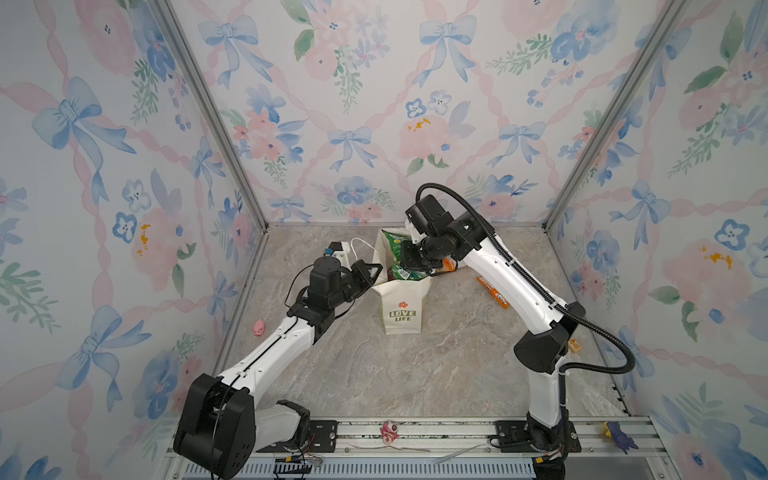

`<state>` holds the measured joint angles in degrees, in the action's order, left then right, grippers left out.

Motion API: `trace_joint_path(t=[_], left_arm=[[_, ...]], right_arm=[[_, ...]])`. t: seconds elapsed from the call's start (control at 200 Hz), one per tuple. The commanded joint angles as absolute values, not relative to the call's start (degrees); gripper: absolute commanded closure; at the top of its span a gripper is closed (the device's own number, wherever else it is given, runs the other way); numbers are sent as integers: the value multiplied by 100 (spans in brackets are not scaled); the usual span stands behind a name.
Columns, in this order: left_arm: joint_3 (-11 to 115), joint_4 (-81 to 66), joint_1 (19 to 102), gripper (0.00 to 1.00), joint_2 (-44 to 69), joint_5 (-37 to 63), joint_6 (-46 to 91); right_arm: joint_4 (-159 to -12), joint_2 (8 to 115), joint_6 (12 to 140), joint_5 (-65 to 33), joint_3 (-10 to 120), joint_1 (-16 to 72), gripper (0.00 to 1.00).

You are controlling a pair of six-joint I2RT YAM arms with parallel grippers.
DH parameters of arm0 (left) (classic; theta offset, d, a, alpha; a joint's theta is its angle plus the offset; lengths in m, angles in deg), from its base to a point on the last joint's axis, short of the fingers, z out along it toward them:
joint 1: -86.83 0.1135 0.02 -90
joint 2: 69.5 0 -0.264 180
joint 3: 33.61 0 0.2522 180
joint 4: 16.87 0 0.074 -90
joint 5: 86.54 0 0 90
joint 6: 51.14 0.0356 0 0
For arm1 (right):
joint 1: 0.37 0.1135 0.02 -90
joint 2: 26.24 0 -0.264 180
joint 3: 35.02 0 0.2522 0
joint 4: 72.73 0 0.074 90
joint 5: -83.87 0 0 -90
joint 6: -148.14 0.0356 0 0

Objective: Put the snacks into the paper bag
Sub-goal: 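Lower the green Spring Tea packet down into the bag with the right gripper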

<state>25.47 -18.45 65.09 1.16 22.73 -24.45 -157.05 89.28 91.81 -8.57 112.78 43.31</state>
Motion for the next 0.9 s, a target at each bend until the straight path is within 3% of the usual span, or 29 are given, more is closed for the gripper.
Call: trace_joint_path(t=[0.0,0.31,0.52,0.895], left_arm=[[2519,-2342,6492,100,-104,2139,-2460],[2524,-2342,6480,100,-103,2132,-2460],[2524,-2342,6468,100,-129,2110,-2460],[2575,-2342,6459,100,-68,2121,-2452]], right_arm=[[-15838,8906,9233,-729,11480,4349,92],[-15952,8933,9232,-720,11471,4345,86],[-15962,8947,9224,-678,11510,4327,76],[-15909,9017,9180,-766,11541,4246,74]])
